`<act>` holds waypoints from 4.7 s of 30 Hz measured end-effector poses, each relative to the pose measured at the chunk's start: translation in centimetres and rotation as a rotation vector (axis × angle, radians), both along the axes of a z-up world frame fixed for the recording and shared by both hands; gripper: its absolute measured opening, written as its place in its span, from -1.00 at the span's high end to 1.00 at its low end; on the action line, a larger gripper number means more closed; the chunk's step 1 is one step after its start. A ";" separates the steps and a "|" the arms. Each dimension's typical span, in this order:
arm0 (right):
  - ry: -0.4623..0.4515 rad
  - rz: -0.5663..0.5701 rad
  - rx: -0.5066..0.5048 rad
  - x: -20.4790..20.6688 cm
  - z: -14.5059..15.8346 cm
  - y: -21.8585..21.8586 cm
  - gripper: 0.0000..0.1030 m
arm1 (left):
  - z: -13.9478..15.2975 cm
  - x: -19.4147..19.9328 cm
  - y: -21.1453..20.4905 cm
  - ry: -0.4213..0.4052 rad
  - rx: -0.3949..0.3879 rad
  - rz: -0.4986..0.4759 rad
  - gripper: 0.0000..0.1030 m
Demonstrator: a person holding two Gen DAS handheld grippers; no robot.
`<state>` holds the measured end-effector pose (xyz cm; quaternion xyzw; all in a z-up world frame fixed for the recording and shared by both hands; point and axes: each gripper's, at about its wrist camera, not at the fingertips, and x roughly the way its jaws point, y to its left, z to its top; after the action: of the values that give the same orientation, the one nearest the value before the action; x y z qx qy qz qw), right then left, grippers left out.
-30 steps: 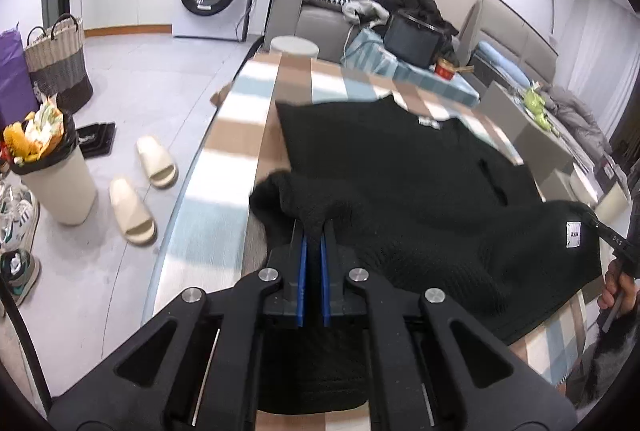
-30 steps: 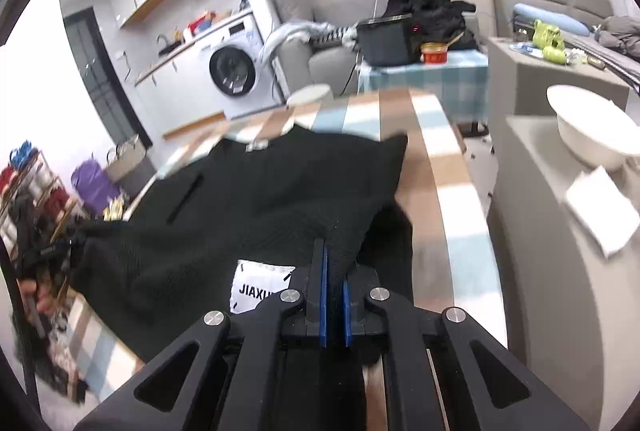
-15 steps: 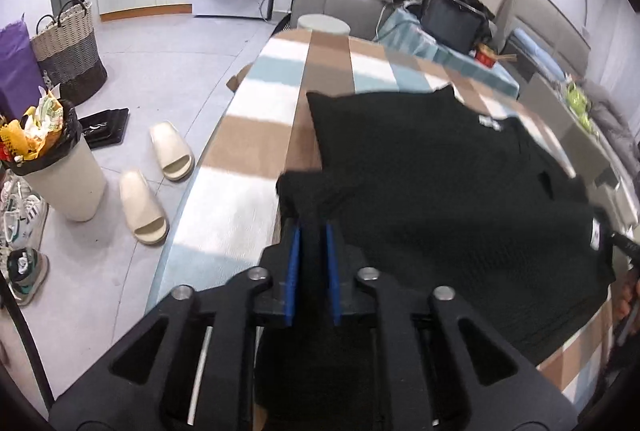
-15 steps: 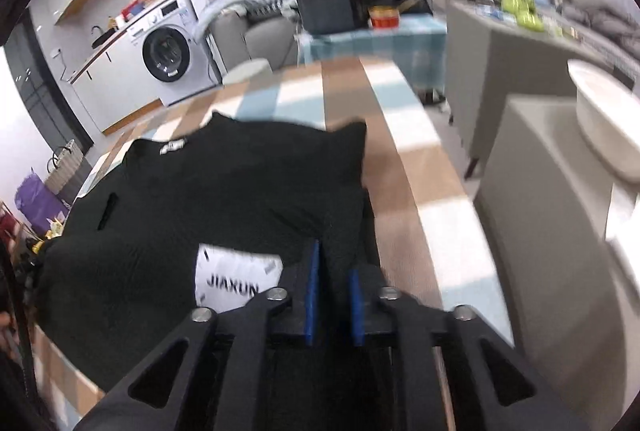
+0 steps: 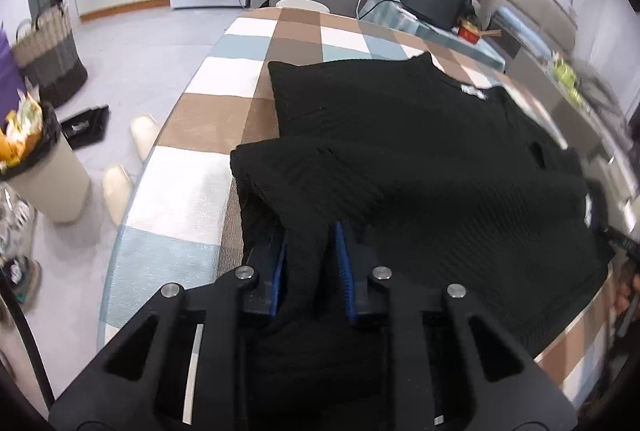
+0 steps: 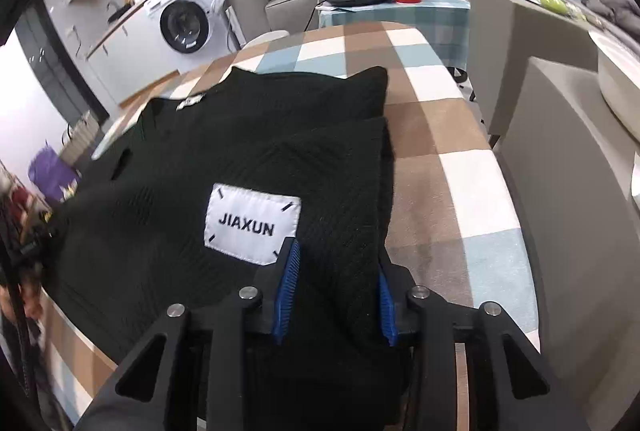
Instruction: Fold small clothes
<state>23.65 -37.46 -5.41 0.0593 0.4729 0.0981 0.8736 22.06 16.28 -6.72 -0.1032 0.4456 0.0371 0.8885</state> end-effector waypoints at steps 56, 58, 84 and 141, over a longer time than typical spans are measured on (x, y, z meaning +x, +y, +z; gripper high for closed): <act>0.028 -0.071 0.179 -7.5 0.9 -2.6 0.61 | 3.2 -9.9 0.9 -0.006 -0.090 0.033 0.80; 0.015 -0.061 0.155 -7.5 1.2 -2.3 0.82 | 3.8 -10.1 0.9 -0.029 -0.078 0.034 0.88; -0.139 -0.276 0.347 8.8 5.9 -5.9 0.55 | 7.0 2.8 6.1 -0.160 -0.120 0.201 -0.18; -0.219 -0.168 0.101 13.6 3.2 -1.5 0.91 | 1.6 8.0 2.8 -0.072 -0.051 0.125 -0.52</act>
<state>37.21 -38.94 -2.21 0.1317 0.3626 0.0541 0.9210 30.07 19.11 -5.17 -0.1547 0.4068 0.0773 0.8970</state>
